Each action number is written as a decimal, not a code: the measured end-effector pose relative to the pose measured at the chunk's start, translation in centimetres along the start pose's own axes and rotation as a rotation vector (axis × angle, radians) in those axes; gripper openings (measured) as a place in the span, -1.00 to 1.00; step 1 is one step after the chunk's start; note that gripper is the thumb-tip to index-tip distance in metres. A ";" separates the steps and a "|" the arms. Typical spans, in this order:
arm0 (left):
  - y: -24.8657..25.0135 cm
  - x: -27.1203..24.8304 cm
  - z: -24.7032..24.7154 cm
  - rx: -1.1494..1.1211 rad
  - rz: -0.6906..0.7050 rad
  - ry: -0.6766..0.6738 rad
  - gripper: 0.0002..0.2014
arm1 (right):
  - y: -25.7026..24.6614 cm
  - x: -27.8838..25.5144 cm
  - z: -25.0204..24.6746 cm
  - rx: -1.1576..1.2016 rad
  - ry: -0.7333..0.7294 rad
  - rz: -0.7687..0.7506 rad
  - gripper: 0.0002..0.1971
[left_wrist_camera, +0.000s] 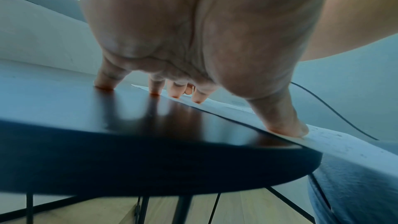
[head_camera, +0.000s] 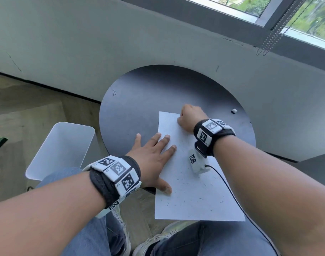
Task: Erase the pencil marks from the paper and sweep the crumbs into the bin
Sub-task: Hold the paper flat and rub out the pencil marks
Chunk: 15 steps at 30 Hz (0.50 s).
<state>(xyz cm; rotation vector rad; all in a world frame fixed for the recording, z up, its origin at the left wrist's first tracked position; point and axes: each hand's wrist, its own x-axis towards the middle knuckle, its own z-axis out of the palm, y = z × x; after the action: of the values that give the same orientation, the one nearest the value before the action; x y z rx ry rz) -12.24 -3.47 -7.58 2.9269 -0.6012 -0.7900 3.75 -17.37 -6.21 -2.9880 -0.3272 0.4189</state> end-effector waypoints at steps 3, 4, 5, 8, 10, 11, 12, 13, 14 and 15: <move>0.1 0.0 -0.1 -0.005 -0.002 -0.005 0.28 | 1.6 -3.4 0.4 0.000 -0.050 -0.021 -0.90; 0.1 0.1 -0.2 -0.005 -0.003 -0.008 0.27 | 2.3 -5.1 0.7 0.004 -0.067 -0.032 -0.91; 0.1 0.0 -0.2 -0.001 -0.006 -0.009 0.27 | 3.0 -6.8 1.0 0.011 -0.085 -0.038 -0.90; 0.3 0.0 -0.3 -0.003 -0.015 -0.012 0.27 | 4.2 -10.2 1.6 0.040 -0.119 -0.041 -0.90; 0.3 -0.1 -0.4 -0.004 -0.021 -0.010 0.27 | 3.9 -9.8 1.6 0.053 -0.103 -0.032 -0.91; 0.3 -0.1 -0.4 -0.009 -0.020 -0.011 0.27 | 3.4 -8.9 1.7 0.049 -0.085 -0.026 -0.91; 0.3 -0.1 -0.4 -0.010 -0.021 -0.011 0.27 | 2.9 -7.6 1.5 0.049 -0.058 -0.025 -0.89; 0.3 -0.2 -0.4 -0.011 -0.020 -0.011 0.27 | 2.3 -6.1 1.4 0.048 -0.034 -0.014 -0.87; 0.3 -0.2 -0.4 -0.013 -0.019 -0.010 0.27 | 1.8 -4.5 1.3 0.048 -0.017 -0.004 -0.84; 0.2 -0.1 -0.4 -0.016 -0.017 -0.009 0.27 | 1.3 -3.0 1.1 0.048 -0.007 0.006 -0.82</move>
<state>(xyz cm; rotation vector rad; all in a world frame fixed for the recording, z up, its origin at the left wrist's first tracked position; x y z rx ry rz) -12.25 -3.64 -7.15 2.9191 -0.5688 -0.8061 0.86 -19.22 -6.61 -2.9419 -0.3046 0.4316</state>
